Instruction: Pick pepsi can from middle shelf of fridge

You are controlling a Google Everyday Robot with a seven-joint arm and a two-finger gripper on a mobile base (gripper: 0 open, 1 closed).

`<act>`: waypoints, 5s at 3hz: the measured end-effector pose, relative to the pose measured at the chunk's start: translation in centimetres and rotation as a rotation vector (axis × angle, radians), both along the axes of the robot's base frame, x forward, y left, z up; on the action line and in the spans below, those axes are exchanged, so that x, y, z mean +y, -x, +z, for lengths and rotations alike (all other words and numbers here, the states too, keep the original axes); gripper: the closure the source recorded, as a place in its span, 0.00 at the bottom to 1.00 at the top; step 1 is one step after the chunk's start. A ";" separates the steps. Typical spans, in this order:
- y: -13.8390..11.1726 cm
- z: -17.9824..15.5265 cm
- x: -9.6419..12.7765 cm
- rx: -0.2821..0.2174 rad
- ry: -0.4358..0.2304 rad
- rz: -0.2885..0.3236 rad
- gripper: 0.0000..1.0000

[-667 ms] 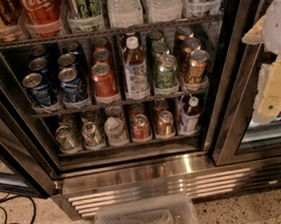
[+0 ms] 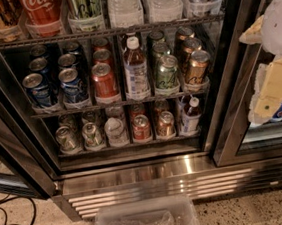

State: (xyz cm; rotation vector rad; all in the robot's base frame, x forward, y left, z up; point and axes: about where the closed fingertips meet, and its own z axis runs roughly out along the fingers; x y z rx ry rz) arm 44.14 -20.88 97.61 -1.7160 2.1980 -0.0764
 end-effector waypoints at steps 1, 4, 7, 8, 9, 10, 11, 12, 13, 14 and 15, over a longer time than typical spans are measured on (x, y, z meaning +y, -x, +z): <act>0.3 -0.8 2.7 -0.043 -0.067 0.042 0.00; 1.1 -8.0 11.7 -0.239 -0.408 0.224 0.00; 1.8 -10.3 15.3 -0.272 -0.490 0.250 0.00; 2.2 -11.5 17.8 -0.320 -0.541 0.223 0.00; 1.0 -11.9 21.6 -0.381 -0.618 0.157 0.00; -0.5 -11.8 24.4 -0.459 -0.683 0.080 0.00; -2.6 -12.3 24.2 -0.534 -0.740 -0.021 0.00; -4.1 -13.3 22.0 -0.647 -0.732 -0.052 0.00; -3.4 -13.4 26.8 -0.718 -0.771 0.092 0.00; -3.5 -13.6 27.4 -0.706 -0.849 0.088 0.00; -3.5 -13.7 27.2 -0.704 -0.847 0.082 0.00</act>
Offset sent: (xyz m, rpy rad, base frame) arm -0.0016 0.0959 -0.0530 0.3552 -0.2188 0.1828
